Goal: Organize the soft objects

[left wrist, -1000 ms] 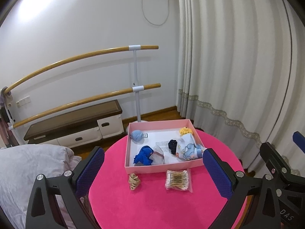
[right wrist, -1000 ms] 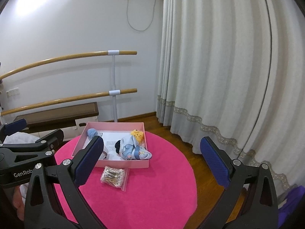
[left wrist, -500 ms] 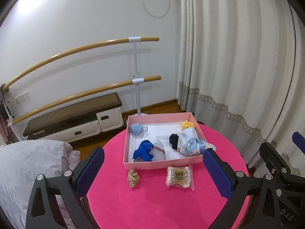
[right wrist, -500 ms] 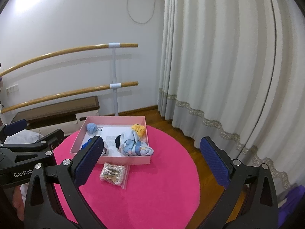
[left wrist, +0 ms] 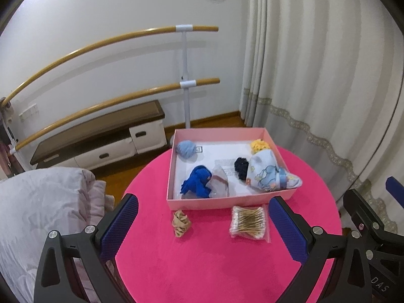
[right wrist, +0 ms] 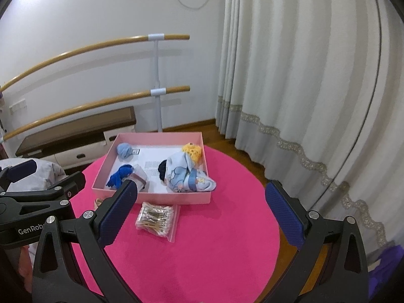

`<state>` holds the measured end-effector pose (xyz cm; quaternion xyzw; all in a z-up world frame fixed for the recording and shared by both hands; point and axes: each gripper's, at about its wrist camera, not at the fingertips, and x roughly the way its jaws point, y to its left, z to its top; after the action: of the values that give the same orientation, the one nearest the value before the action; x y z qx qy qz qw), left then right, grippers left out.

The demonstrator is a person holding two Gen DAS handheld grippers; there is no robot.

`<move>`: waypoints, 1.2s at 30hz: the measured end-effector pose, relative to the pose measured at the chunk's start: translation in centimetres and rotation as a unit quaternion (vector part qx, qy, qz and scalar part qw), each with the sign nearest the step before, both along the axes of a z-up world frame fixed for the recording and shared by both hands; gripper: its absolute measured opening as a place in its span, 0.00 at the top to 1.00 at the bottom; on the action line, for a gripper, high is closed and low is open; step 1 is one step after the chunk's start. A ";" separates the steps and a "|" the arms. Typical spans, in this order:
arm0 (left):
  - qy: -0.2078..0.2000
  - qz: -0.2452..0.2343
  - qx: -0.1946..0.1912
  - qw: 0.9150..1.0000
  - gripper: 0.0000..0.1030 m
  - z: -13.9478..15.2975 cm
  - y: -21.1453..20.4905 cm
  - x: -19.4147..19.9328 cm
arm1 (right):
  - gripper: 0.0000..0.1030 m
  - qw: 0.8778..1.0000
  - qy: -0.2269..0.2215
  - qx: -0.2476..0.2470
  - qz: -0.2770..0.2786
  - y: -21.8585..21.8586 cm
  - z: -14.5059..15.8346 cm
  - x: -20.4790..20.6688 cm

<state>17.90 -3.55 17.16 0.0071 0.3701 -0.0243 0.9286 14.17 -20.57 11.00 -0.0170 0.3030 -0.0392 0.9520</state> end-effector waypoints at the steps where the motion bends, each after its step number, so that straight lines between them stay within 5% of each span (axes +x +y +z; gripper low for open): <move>1: 0.005 0.001 0.000 1.000 0.00 -0.2 0.1 0.3 | 0.01 1.000 0.005 0.000 0.001 0.1 -0.3 0.3; 13: 0.073 0.008 -0.014 0.997 0.00 -4.8 2.1 4.7 | 0.01 0.996 0.085 0.008 0.011 1.5 -4.2 3.7; 36: 0.188 0.054 -0.046 0.980 0.01 -16.7 9.5 10.2 | 0.01 0.963 0.267 0.027 0.021 6.1 -15.6 11.1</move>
<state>28.09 5.95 0.46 -0.0603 0.5362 0.0077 0.8419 25.32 -14.45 -4.57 -0.0078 0.5464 -0.0055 0.8375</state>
